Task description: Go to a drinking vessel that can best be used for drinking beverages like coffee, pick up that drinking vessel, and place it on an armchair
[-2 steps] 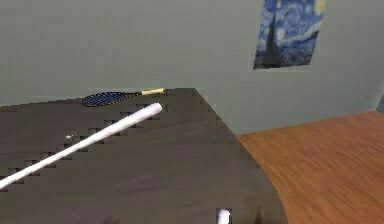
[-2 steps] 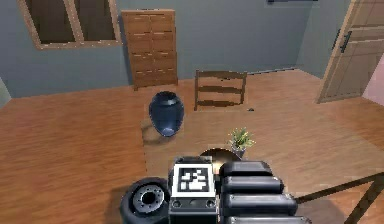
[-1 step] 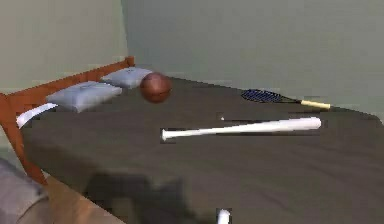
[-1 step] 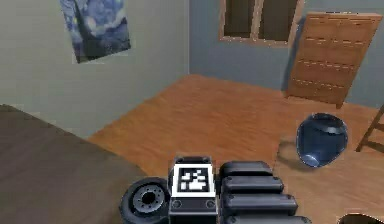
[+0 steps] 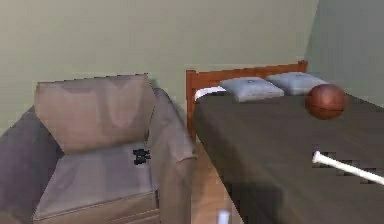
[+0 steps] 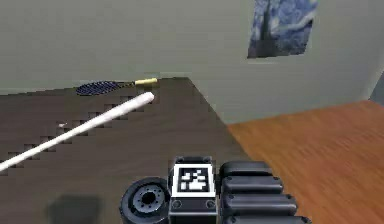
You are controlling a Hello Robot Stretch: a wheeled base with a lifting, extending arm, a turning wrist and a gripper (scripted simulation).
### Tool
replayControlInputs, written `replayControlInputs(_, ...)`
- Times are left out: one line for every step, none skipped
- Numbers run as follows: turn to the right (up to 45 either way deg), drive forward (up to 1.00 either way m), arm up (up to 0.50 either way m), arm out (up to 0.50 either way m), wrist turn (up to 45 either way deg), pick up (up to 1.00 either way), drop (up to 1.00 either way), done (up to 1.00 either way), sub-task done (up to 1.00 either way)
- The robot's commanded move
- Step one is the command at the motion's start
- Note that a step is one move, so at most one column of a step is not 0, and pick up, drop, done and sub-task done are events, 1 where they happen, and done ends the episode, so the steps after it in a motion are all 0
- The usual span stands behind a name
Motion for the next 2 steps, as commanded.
replayControlInputs(-33.0,0.0,0.0,0.0,0.0,0.0,0.0,0.0,0.0)
replayControlInputs(0.0,0.35,0.0,0.0,0.0,0.0,0.0,0.0,0.0)
